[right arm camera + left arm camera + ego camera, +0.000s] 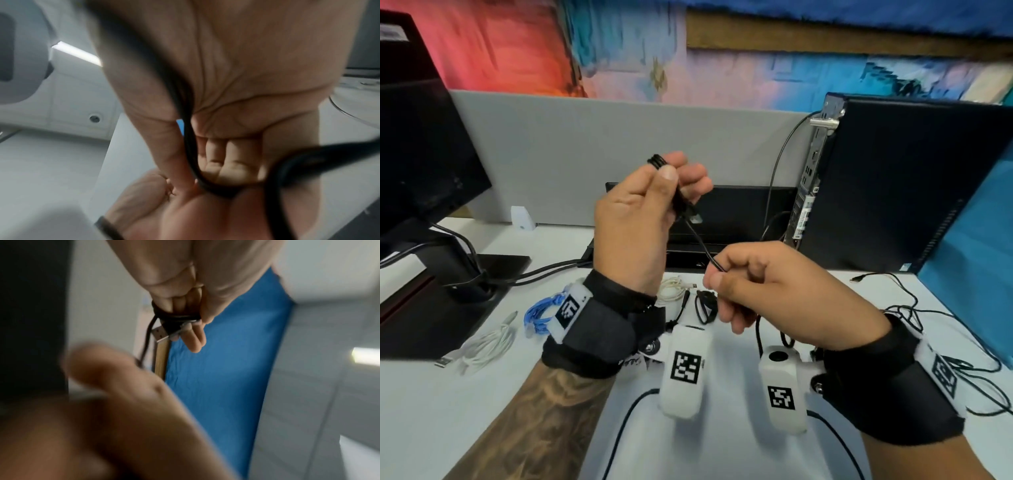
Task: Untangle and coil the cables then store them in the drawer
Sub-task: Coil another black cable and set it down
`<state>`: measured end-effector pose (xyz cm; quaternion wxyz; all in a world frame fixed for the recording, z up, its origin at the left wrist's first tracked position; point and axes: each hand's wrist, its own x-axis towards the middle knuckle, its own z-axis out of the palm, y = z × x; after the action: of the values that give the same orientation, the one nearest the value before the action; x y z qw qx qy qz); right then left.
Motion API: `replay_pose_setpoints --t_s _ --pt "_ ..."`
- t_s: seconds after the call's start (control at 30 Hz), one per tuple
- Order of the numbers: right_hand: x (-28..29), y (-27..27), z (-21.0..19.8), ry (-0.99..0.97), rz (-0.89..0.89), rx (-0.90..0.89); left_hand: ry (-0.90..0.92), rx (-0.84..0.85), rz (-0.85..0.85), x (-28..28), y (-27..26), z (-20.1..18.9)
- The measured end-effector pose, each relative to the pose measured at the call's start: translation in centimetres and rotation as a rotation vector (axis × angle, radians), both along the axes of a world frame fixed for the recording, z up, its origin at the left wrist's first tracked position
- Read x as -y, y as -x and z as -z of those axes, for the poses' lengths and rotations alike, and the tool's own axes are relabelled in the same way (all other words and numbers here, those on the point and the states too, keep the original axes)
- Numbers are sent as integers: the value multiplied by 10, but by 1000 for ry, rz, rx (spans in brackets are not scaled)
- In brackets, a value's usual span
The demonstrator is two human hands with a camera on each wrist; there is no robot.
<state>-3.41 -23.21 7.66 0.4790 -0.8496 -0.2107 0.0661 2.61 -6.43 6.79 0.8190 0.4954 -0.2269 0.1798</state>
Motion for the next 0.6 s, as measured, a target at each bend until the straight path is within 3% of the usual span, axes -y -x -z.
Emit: replay_pose_setpoints --t_s 0.07,0.13,0.27,0.33,0.4,0.53,0.6 --pt "2 4 -4 72 21 63 -275 131 -217 -4 -4 8" --pt "8 3 -9 101 101 218 -518 167 -284 -8 -8 15" --pt "27 -9 -10 -57 323 376 -991 118 -62 -4 0 19" --pt "35 -15 -6 -141 359 368 -1077 86 43 2 7 18" --pt "42 -21 -2 -194 354 300 -896 -38 216 2 8 15" --pt "53 -28 3 -241 376 221 -172 -413 647 -25 -5 -3" --pt "53 -30 6 -141 397 280 97 -435 767 -41 -11 -10"
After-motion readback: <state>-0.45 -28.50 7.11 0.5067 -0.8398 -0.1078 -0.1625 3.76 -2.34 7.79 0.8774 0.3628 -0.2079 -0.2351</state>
